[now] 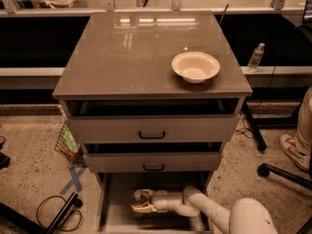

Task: Place water bottle into bottom drawer

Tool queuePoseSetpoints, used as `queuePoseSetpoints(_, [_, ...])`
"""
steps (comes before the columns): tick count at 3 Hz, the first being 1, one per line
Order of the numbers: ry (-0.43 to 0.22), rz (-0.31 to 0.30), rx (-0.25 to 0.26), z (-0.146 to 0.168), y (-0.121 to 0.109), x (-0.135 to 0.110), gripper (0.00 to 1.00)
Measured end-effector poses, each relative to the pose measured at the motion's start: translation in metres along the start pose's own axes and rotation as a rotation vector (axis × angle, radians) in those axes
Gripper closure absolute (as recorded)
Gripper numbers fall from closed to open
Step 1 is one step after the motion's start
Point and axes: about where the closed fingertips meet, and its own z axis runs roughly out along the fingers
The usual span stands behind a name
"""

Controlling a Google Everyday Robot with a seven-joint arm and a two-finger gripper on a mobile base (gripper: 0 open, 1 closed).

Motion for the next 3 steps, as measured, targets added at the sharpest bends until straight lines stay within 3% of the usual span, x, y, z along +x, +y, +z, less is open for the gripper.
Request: queuePoseSetpoints(3, [-0.005, 0.02, 0.014, 0.005, -0.002, 0.029, 1.0])
